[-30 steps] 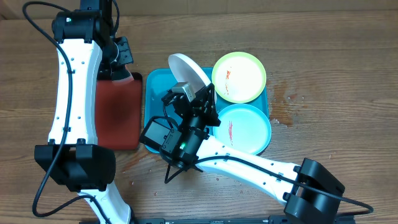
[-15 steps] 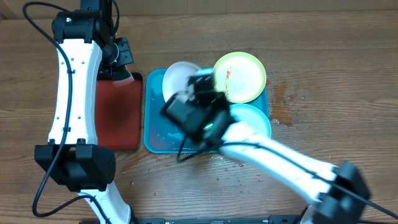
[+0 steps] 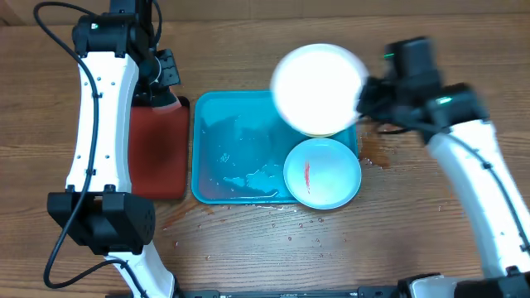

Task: Clean dirty plates on tray and stack at the side
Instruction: 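Carry the white plate right and set it on the table, then reach the right gripper to the light-blue plate rim and drag it center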

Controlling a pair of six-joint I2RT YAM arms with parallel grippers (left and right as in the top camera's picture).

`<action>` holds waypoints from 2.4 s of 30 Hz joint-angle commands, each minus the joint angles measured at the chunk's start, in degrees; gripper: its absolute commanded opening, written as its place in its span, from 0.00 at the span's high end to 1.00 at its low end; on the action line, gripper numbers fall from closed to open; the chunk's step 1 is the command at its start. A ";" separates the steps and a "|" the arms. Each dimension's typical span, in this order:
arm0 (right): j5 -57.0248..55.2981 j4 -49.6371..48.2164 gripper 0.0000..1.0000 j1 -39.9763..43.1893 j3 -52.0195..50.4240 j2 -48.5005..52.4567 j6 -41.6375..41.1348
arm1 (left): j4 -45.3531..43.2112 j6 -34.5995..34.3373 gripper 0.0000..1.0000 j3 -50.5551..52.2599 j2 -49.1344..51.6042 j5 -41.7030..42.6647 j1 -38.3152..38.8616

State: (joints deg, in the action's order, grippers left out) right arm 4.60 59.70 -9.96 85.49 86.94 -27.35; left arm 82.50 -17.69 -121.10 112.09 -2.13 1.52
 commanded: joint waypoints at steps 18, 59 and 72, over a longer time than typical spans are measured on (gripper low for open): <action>-2.45 -16.09 0.96 28.61 -24.33 -1.73 3.80 | -0.52 -0.28 0.96 0.22 -0.76 0.68 0.81; 8.98 -14.12 0.70 9.01 -30.01 2.99 12.37 | -0.37 -0.09 0.96 0.22 -0.76 0.68 1.31; 3.13 -14.32 0.77 1.57 -30.03 9.07 10.60 | -0.20 -0.07 0.96 0.22 -0.76 0.66 1.31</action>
State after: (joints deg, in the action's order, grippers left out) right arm 9.06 45.58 -7.57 54.76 95.46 -16.05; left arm 82.32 -17.67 -121.10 112.09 -1.91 2.28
